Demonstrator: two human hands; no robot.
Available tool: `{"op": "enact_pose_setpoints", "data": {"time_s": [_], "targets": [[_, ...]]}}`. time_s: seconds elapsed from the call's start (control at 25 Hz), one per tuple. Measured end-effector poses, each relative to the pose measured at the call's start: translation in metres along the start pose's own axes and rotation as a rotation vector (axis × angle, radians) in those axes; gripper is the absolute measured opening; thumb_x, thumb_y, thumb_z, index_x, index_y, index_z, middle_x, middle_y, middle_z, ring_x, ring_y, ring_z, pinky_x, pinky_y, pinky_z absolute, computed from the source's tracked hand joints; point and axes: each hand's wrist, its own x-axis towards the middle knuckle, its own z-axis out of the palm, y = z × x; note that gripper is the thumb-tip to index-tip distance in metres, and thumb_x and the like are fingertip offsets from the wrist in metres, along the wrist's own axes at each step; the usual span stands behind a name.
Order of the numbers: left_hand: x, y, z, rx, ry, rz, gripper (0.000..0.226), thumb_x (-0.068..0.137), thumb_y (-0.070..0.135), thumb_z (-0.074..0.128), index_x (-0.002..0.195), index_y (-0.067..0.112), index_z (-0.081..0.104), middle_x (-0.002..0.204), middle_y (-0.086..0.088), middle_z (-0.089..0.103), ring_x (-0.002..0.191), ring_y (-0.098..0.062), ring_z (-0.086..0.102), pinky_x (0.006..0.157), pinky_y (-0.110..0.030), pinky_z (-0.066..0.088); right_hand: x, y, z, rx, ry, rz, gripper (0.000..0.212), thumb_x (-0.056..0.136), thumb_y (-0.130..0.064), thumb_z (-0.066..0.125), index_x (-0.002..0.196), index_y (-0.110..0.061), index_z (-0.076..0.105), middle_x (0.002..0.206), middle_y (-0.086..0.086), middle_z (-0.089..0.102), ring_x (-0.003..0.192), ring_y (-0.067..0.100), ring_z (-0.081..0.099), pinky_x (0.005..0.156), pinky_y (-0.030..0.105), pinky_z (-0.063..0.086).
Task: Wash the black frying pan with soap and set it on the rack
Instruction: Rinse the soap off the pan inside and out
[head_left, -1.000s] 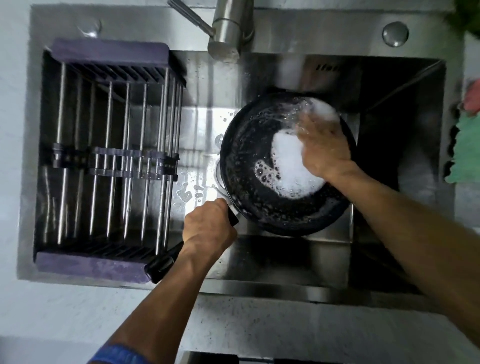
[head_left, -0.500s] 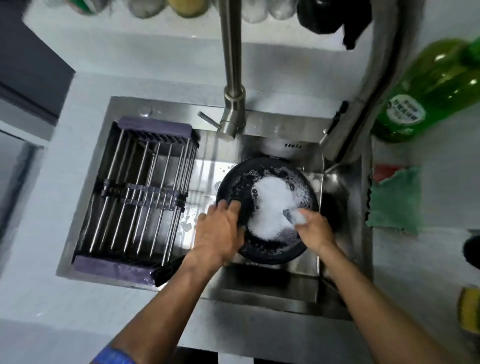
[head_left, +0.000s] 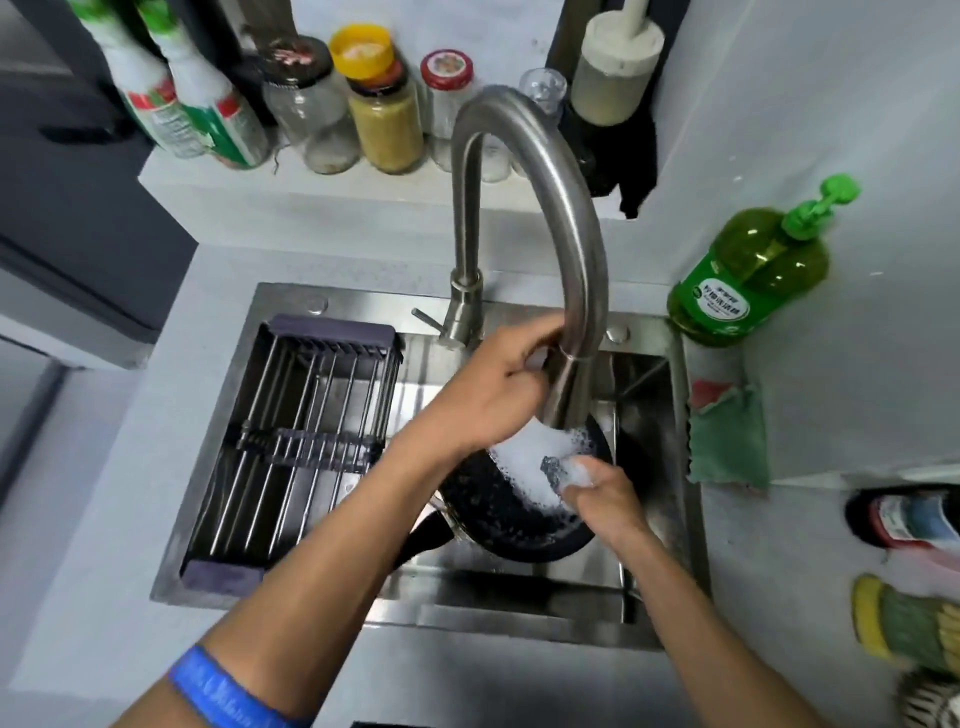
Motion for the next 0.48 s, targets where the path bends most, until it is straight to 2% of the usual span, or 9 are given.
{"op": "enact_pose_setpoints", "data": {"time_s": [0.04,0.08,0.12,0.2,0.24,0.36,0.4,0.48], "targets": [[-0.009,-0.018,-0.014,0.120,0.057,-0.059,0.052,0.084,-0.015,0.047,0.127,0.011,0.058,0.120,0.000,0.062,0.110,-0.001,0.058,0.089,-0.004,0.040,-0.003,-0.003,0.009,0.015,-0.001,0.001,0.036,0.084,-0.002,0.066,0.117,-0.018,0.071,0.104,0.002,0.073,0.097,0.023,0.069,0.084,0.029,0.053],[-0.012,-0.037,-0.029,0.333,0.154,-0.124,0.052,0.085,-0.008,0.049,0.132,0.014,0.054,0.127,-0.001,0.058,0.117,-0.009,0.055,0.094,-0.007,0.038,-0.005,-0.006,0.018,0.034,-0.005,0.003,0.037,0.084,-0.002,0.066,0.117,-0.017,0.071,0.103,0.003,0.073,0.097,0.023,0.069,0.086,0.030,0.054],[-0.007,-0.055,-0.044,0.589,0.231,-0.186,0.050,0.085,0.001,0.050,0.134,0.015,0.050,0.132,-0.004,0.054,0.121,-0.021,0.051,0.098,-0.019,0.040,-0.007,-0.011,0.026,0.047,-0.004,0.005,0.038,0.084,-0.001,0.066,0.118,-0.016,0.070,0.103,0.002,0.073,0.096,0.021,0.069,0.086,0.030,0.054],[0.018,-0.080,-0.071,1.020,0.201,-0.293,0.051,0.085,0.014,0.051,0.136,0.010,0.040,0.137,-0.010,0.043,0.123,-0.034,0.043,0.095,-0.045,0.043,-0.010,-0.020,0.037,0.057,0.009,0.011,0.038,0.085,-0.001,0.066,0.117,-0.021,0.069,0.102,-0.001,0.072,0.090,0.016,0.067,0.080,0.026,0.054],[0.033,-0.086,-0.079,1.151,0.140,-0.331,0.052,0.087,0.017,0.051,0.136,0.007,0.037,0.138,-0.011,0.040,0.124,-0.035,0.041,0.093,-0.049,0.042,-0.011,-0.024,0.039,0.070,0.012,0.012,0.039,0.086,-0.001,0.065,0.117,-0.025,0.067,0.100,-0.003,0.071,0.087,0.014,0.066,0.075,0.022,0.053],[0.051,-0.090,-0.089,1.350,0.029,-0.395,0.035,0.095,0.014,0.045,0.128,0.005,0.049,0.126,-0.015,0.054,0.117,-0.033,0.051,0.089,-0.043,0.045,-0.011,-0.033,0.038,0.103,0.039,0.004,0.039,0.086,0.002,0.064,0.116,-0.023,0.066,0.096,-0.003,0.069,0.080,0.010,0.064,0.066,0.012,0.049],[0.049,-0.092,-0.090,1.363,0.004,-0.398,0.030,0.096,0.013,0.045,0.124,0.005,0.054,0.120,-0.015,0.059,0.111,-0.033,0.056,0.085,-0.040,0.046,-0.008,-0.033,0.038,0.105,0.062,0.001,0.037,0.085,0.001,0.065,0.114,-0.022,0.067,0.098,0.000,0.070,0.082,0.012,0.065,0.067,0.014,0.050],[0.037,-0.100,-0.093,1.306,-0.023,-0.387,0.026,0.096,0.011,0.045,0.118,0.007,0.057,0.112,-0.015,0.063,0.104,-0.034,0.061,0.079,-0.038,0.047,-0.009,-0.033,0.038,0.057,0.085,0.014,0.027,0.082,-0.008,0.067,0.107,-0.020,0.069,0.103,0.005,0.072,0.092,0.022,0.068,0.077,0.028,0.053]]}}
